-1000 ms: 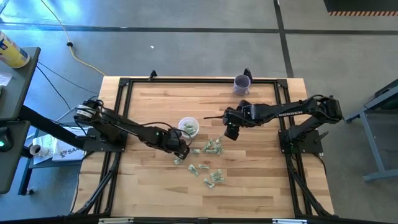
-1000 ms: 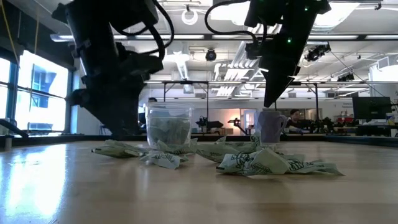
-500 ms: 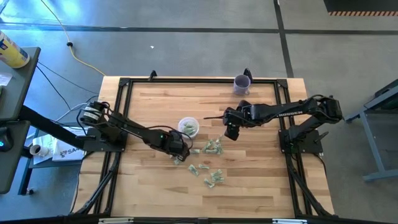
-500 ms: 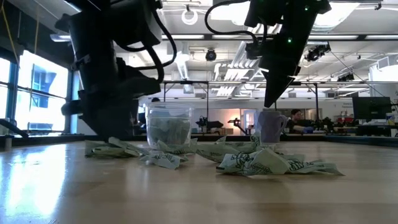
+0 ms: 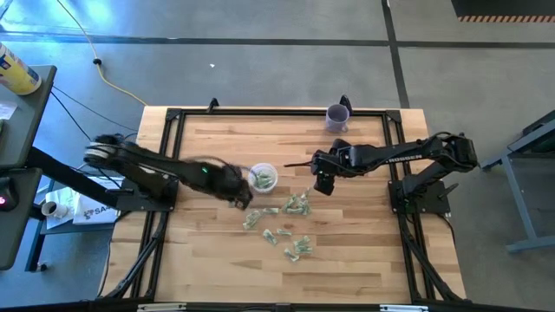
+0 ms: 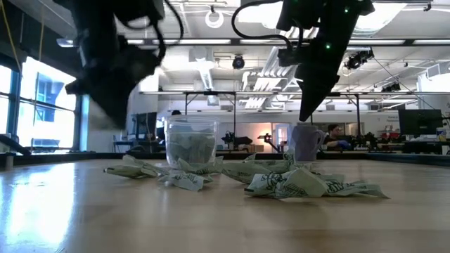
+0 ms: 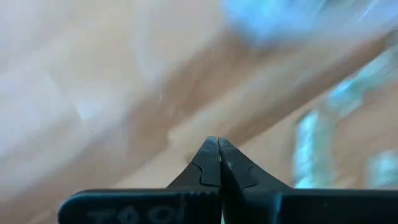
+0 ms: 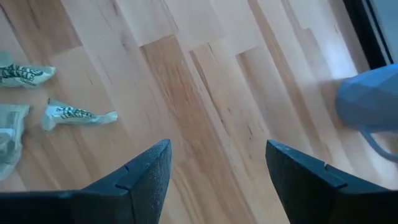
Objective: Pick and place Stevia / Truvia into bins
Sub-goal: Put the white stevia packet into the transparent container
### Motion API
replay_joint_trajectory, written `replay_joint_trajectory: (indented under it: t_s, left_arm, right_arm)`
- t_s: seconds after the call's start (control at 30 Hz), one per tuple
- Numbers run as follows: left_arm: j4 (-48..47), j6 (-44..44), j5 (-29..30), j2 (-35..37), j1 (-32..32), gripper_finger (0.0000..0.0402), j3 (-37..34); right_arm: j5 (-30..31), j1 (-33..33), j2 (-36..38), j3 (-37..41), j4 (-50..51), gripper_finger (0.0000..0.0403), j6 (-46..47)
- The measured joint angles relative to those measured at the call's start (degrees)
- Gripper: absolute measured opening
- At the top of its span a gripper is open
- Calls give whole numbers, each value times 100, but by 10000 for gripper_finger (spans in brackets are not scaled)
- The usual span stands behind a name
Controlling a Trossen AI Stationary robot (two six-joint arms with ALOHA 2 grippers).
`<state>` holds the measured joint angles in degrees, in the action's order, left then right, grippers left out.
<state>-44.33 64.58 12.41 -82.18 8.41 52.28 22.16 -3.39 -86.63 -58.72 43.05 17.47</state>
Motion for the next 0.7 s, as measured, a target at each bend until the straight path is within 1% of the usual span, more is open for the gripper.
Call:
replay_joint_trajectory:
  t_s: [0.13,0.23,0.3,0.37,0.47,0.53,0.63,0.7]
  left_arm:
    - [974,-449,589,853,-384,23,14]
    - [1903,-1135,651,993,-672,23,27]
    - [2289,-1572,652,876,-863,23,23]
    - [2599,-1810,570,609,-1036,23,35]
    - [2862,-2020,154,130,-1191,27,14]
    - [3076,-2079,98,-119,-1180,48,16]
    - [3447,-2253,243,-458,-1173,90,21]
    - [3543,-2275,209,-534,-1184,108,21]
  right_arm:
    - [-4,32,0,0,58,252,-143]
    - [-5,69,0,0,67,252,-194]
    - [-1,86,0,0,66,252,-253]
    - [-13,88,0,0,65,252,-299]
    - [-6,84,0,0,82,252,-347]
    - [-3,84,0,0,87,252,-361]
    - [-3,84,0,0,87,252,-404]
    - [2,84,0,0,91,252,-405]
